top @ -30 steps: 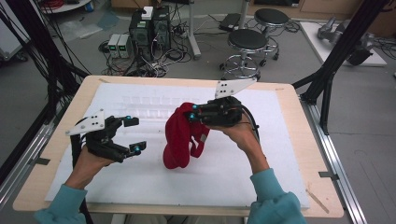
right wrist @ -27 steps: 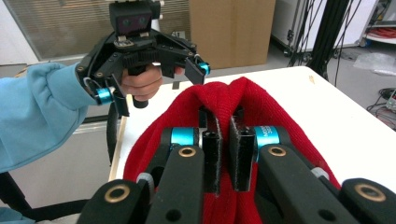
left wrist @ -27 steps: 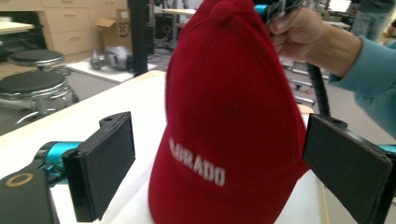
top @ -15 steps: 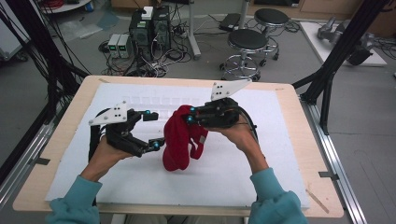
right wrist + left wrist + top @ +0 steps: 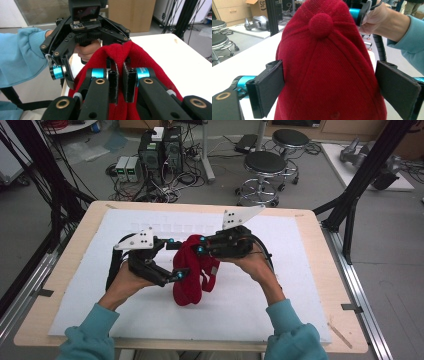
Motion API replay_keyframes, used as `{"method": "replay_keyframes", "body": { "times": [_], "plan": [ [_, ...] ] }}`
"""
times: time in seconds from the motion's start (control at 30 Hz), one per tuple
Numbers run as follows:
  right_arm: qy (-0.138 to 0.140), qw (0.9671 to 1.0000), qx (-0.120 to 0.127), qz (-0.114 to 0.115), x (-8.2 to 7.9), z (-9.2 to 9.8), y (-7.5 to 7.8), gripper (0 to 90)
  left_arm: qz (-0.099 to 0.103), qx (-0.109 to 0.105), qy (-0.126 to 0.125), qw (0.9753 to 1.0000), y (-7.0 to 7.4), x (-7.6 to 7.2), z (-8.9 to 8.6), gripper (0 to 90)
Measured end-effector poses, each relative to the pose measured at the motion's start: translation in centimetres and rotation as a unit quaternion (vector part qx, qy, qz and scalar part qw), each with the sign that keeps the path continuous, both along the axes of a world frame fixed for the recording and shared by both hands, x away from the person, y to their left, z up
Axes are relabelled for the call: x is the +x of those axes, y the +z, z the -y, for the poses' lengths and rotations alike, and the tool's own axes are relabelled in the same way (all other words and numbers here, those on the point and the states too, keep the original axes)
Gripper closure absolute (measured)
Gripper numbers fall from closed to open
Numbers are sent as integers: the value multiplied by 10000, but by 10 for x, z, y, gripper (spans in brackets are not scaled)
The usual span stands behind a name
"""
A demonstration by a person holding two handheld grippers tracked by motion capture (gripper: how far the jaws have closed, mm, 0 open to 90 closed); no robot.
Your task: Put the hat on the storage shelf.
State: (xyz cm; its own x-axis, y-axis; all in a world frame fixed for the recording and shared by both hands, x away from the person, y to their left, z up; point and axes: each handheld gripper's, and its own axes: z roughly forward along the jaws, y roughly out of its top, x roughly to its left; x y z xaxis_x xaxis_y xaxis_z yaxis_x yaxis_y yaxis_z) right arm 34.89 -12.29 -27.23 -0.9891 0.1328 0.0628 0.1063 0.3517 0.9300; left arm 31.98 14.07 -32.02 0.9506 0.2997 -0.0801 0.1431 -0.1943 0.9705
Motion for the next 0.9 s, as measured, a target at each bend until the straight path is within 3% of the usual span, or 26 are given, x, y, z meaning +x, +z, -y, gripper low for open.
{"method": "replay_keyframes", "body": {
  "times": [0.33, 0.43, 0.57, 0.67, 0.73, 0.77, 0.9],
  "plan": [
    [135, 9999, 4, 102, -1, 0, 0, 858, -47, 120, -100, 9999, -6, 3, 6, 178],
    [123, 9999, -28, 80, -2, 1, 0, 858, -55, 140, -123, 9998, -6, 2, 6, 291],
    [107, 9999, -10, 83, -1, 1, 0, 858, -26, 143, -100, 9998, -8, 0, 5, 373],
    [61, 10000, 5, 66, -1, 3, -3, 858, -9, 172, -122, 9998, -10, -2, 5, 520],
    [55, 10000, 8, 56, -1, 3, -4, 857, -26, 246, -83, 9997, -10, -3, 5, 547],
    [34, 10000, -9, 51, -2, 3, -5, 857, -43, 277, -86, 9996, -11, -4, 5, 611],
    [2, 10000, 17, 27, -2, 4, -9, 854, 33, 368, -46, 9993, -11, -6, 5, 721]
  ]
}}
